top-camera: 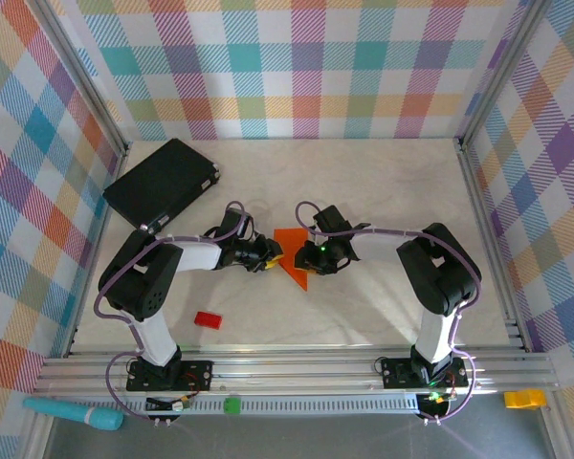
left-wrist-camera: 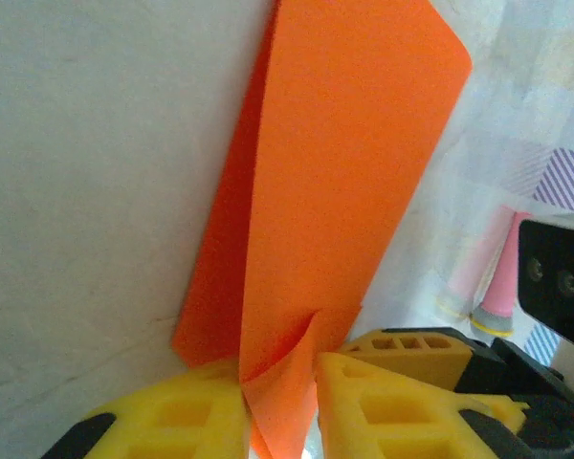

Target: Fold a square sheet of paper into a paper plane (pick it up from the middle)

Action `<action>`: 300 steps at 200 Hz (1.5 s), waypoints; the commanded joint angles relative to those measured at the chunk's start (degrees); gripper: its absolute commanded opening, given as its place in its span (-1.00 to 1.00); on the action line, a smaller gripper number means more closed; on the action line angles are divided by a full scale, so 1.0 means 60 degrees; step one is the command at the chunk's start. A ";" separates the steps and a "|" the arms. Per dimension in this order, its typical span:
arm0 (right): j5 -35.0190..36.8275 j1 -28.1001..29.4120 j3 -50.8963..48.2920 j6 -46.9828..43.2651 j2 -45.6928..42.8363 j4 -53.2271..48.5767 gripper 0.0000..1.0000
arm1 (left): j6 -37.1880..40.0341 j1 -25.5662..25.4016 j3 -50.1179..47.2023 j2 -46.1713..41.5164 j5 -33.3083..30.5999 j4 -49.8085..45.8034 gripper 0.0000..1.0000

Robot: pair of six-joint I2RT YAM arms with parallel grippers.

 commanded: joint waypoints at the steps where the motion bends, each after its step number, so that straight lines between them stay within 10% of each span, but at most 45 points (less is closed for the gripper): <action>1: 0.0486 -0.0036 -0.0193 0.0014 0.0542 -0.0700 -0.38 | 0.0578 0.0008 0.0408 0.0060 0.0790 -0.0188 -0.50; 228: 0.0266 -0.0197 -0.0442 -0.0279 0.0273 -0.0298 -0.32 | 0.2075 0.0691 0.1293 0.1073 0.1631 -0.1274 -0.66; 300: 0.0581 -0.0241 -0.0582 -0.1501 -0.0967 0.0395 0.10 | 0.2109 0.0699 0.1214 0.0724 0.1365 -0.1378 -0.94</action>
